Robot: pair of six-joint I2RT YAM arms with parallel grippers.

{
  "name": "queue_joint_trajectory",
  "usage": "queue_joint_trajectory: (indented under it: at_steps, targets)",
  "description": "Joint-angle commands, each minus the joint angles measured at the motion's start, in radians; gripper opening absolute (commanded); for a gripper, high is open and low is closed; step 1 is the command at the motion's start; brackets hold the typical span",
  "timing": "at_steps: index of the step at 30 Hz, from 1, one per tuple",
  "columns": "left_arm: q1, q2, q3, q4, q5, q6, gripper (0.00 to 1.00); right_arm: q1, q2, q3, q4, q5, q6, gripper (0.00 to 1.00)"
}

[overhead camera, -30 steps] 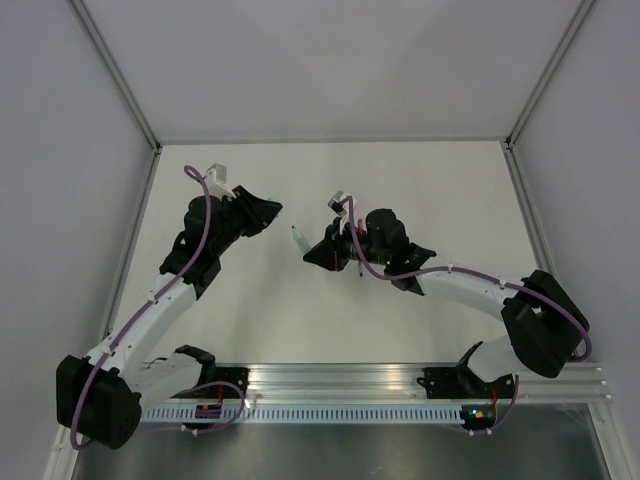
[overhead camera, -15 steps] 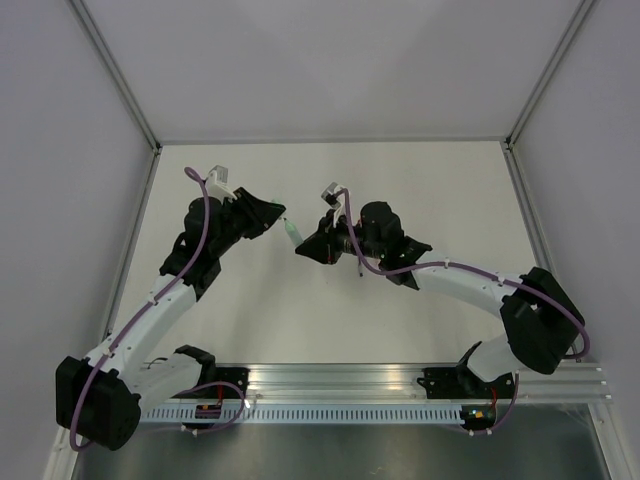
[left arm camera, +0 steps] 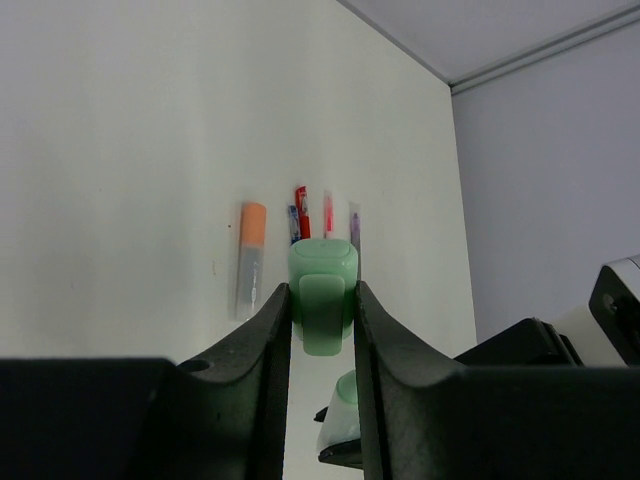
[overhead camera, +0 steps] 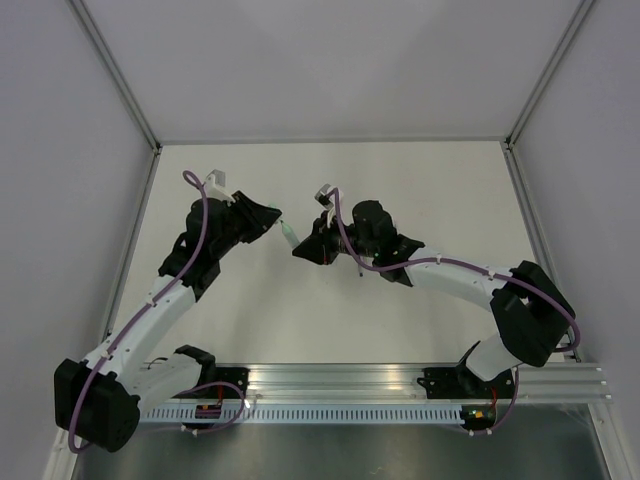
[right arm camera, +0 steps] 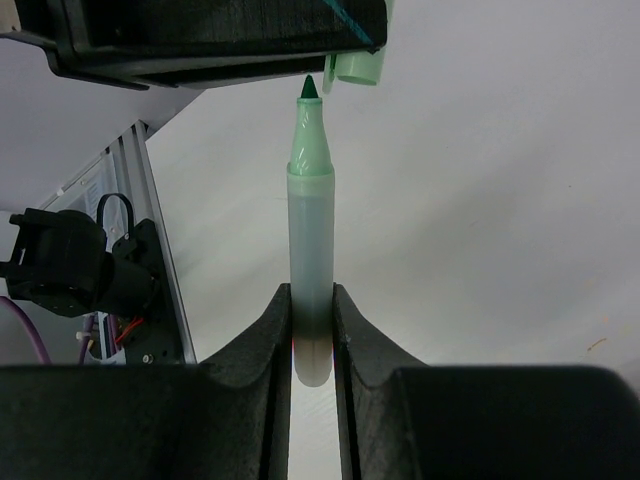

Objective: Insert the pens into the pen caps
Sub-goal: Insert the pen cap onto the pen.

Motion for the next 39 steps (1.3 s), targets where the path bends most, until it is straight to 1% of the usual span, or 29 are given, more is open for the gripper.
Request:
queue_joint_trajectory:
  at_steps: [1, 13, 23, 32, 37, 38, 39]
  targets:
    - [-0.004, -0.030, 0.048, -0.033, -0.049, -0.027, 0.02, 0.009, 0.005, 0.029, 0.018, 0.001, -0.016, 0.00]
    - [-0.004, -0.061, 0.046, -0.049, -0.025, -0.050, 0.02, 0.009, 0.044, 0.055, 0.027, 0.004, -0.001, 0.00]
    - [-0.004, -0.066, 0.011, -0.030, -0.002, -0.061, 0.02, 0.009, 0.051, 0.068, 0.033, 0.001, 0.010, 0.00]
    - [-0.007, -0.026, -0.010, -0.018, 0.054, -0.086, 0.02, 0.009, 0.081, 0.117, 0.022, 0.004, 0.013, 0.00]
    - [-0.027, -0.026, -0.001, -0.061, 0.038, -0.060, 0.02, 0.009, 0.100, 0.147, 0.006, 0.043, 0.011, 0.00]
    - [-0.040, -0.024, 0.003, -0.101, 0.025, -0.043, 0.02, 0.009, 0.104, 0.162, -0.001, 0.056, 0.007, 0.00]
    - [-0.044, -0.021, 0.013, -0.134, -0.023, -0.041, 0.02, 0.010, 0.113, 0.167, -0.008, 0.062, 0.005, 0.00]
